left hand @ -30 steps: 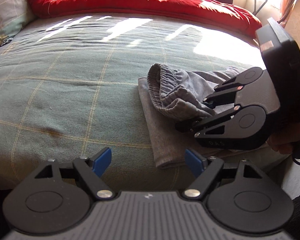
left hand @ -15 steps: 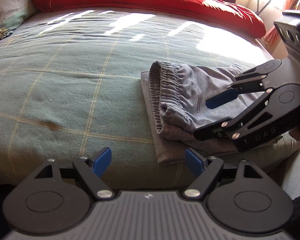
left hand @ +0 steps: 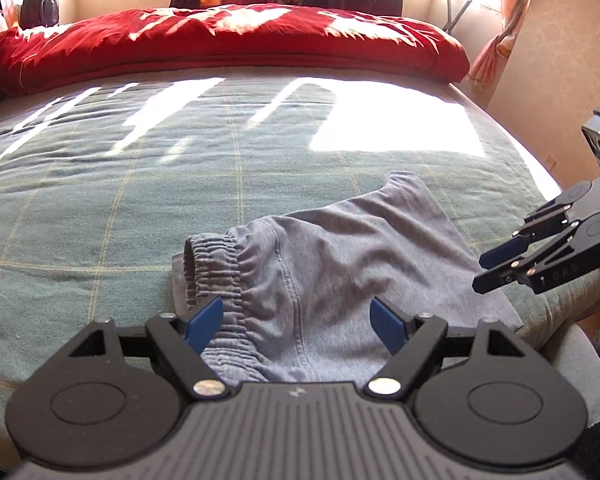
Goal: Fold clothes
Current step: 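Open the right tool and release the waistband onto the stack, then withdraw the open right tool from the folded sweatpants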
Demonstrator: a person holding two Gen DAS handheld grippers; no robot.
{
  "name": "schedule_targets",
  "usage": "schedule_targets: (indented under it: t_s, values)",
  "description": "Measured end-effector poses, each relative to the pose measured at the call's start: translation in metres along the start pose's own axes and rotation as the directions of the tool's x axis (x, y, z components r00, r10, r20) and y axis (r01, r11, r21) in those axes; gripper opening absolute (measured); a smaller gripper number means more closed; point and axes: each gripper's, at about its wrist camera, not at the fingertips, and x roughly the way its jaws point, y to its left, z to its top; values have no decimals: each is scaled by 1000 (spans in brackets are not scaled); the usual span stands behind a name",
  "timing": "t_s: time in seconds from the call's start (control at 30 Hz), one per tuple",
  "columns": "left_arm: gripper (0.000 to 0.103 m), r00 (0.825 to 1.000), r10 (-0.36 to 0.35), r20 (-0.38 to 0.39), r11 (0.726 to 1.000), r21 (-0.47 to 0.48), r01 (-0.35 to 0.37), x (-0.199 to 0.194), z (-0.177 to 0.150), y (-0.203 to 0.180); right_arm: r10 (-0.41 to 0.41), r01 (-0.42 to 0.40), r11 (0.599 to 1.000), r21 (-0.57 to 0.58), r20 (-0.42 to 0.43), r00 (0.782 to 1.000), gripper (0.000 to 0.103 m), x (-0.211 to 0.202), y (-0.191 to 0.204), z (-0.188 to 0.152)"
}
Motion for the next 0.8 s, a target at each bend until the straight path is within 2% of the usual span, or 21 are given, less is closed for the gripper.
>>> schedule_targets:
  t_s: [0.13,0.2,0.27,0.3,0.37,0.4,0.47,0.6,0.7,0.8]
  values:
    - [80,998,28,-60,1000,14,-27,28,-7,-5,9,-7,997,82,-25,1000,35,4,-28,-26]
    - [80,987,68,-145,998,-6,-70,44,-22,4,15,-11,995,99,-44,999,35,10,-35,-36]
    - [81,972,129,-195,991,-1,-132,53,-39,15,17,-9,995,102,-75,997,35,19,-40,-44]
    - [84,969,134,-207,990,-21,-141,53,-43,20,17,-8,995,103,-92,996,36,23,-43,-48]
    - [83,972,92,-217,986,-113,-118,45,-46,31,19,-10,996,92,-99,995,35,24,-45,-51]
    - [83,974,87,-209,985,-129,-116,40,-46,32,18,-10,997,81,-96,995,36,22,-46,-52]
    - [81,980,108,-170,990,-69,-121,29,-38,19,-5,9,999,44,-80,997,36,12,-47,-49]
    - [81,987,100,-129,994,64,-92,20,-25,-18,-90,86,989,-119,-29,996,39,-16,-46,-41]
    - [81,991,90,-100,984,165,-73,13,-16,-46,-136,129,943,-307,-4,991,46,-35,-36,-45]
    - [82,995,22,-95,976,217,-1,18,-15,-72,-140,119,872,-476,-9,990,54,-40,-19,-64]
